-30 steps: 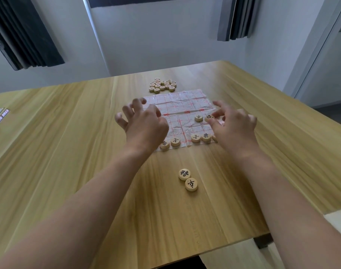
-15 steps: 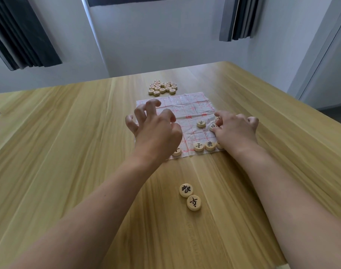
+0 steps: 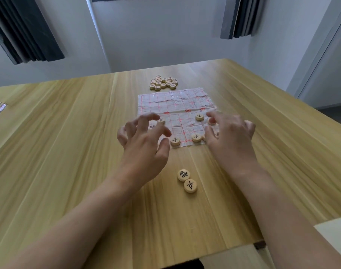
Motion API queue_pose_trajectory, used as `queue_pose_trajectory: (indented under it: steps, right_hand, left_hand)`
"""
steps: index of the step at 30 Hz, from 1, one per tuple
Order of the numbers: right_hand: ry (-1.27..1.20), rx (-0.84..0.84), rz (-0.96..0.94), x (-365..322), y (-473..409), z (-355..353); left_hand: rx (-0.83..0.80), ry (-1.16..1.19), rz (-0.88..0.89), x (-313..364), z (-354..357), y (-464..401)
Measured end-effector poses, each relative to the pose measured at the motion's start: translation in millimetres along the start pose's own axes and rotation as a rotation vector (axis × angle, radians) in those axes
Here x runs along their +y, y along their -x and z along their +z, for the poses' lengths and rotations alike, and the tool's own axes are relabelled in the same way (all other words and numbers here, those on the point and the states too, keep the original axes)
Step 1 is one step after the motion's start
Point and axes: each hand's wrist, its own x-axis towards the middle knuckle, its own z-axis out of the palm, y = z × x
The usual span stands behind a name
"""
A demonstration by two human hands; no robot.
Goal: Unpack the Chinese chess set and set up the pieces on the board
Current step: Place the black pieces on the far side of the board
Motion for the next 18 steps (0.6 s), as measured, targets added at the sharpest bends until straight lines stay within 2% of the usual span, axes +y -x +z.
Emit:
queue_pose_trajectory:
  steps: [6, 11, 15, 18]
  right_hand:
    - [-0.194, -0.074, 0.063, -19, 58, -7]
    - [-0.211, -0.198, 0.086, -17, 79, -15]
    - [-0.173, -0.311, 0.032, -20, 85, -23]
    - [-0.12, -0.358, -0.018, -22, 89, -26]
  left_hand:
    - [-0.184, 0.131, 0.039, -15, -5, 33]
    - [-0.382, 0.117, 0.209, -11, -9, 33]
    - [-0.362, 0.074, 0.25, -14, -8, 37]
    - [-0.295, 0.079, 0.19, -16, -6, 37]
